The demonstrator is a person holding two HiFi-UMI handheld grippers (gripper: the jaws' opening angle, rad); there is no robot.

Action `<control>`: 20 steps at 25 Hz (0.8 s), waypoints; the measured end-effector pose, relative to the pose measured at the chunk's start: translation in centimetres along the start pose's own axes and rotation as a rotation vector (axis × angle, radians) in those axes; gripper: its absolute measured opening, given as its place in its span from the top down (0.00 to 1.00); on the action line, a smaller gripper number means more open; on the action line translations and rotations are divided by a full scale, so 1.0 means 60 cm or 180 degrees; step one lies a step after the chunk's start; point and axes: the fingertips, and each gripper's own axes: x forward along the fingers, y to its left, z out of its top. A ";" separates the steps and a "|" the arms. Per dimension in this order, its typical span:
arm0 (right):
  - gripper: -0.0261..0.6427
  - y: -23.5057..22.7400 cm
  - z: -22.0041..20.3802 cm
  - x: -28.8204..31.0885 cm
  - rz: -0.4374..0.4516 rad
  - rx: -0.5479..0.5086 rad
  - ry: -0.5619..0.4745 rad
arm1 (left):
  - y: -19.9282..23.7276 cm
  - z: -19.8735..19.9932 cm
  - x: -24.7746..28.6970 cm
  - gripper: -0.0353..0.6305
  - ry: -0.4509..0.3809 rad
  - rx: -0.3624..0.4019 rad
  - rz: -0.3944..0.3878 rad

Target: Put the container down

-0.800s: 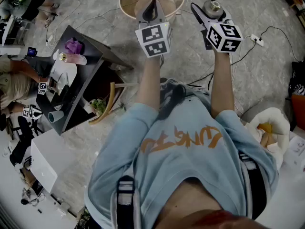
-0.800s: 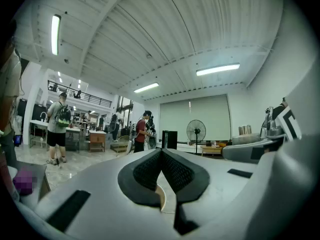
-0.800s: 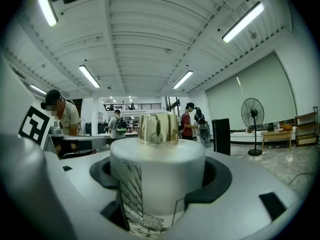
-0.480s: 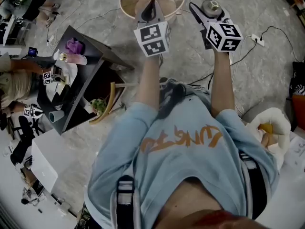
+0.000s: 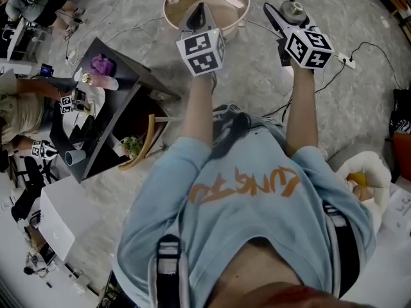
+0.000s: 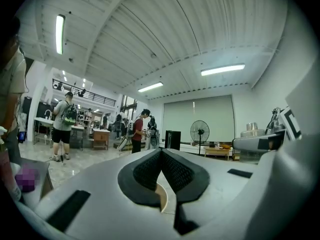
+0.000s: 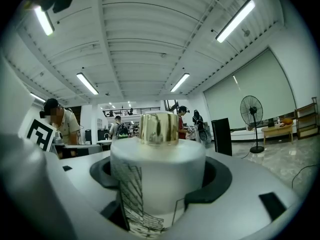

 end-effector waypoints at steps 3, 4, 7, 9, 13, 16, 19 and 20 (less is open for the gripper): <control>0.42 -0.009 0.001 0.003 -0.0013 0.0034 0.0006 | 0.009 0.003 -0.001 0.91 -0.0013 -0.0011 0.0049; 0.42 -0.011 0.002 0.006 -0.0007 0.0040 0.0008 | 0.012 0.004 0.000 0.91 -0.0017 -0.0015 0.0065; 0.42 -0.011 0.002 0.015 0.0038 0.0047 0.0010 | 0.020 0.004 0.005 0.91 -0.0019 -0.0038 0.0118; 0.42 -0.012 0.002 0.020 0.0053 0.0051 0.0004 | 0.023 0.005 0.009 0.91 -0.0020 -0.0032 0.0132; 0.42 -0.023 -0.001 0.028 0.0015 0.0068 -0.0005 | 0.030 0.004 0.023 0.91 -0.0022 -0.0025 0.0125; 0.42 -0.048 0.008 0.033 -0.0095 0.0091 -0.0064 | 0.030 0.009 0.048 0.91 -0.0034 -0.0013 0.0065; 0.42 -0.078 0.022 0.045 -0.0208 0.0060 -0.0121 | 0.029 0.014 0.089 0.91 -0.0063 -0.0039 -0.0014; 0.42 -0.088 0.028 0.051 -0.0242 0.0039 -0.0133 | 0.029 0.016 0.105 0.91 -0.0074 -0.0062 -0.0035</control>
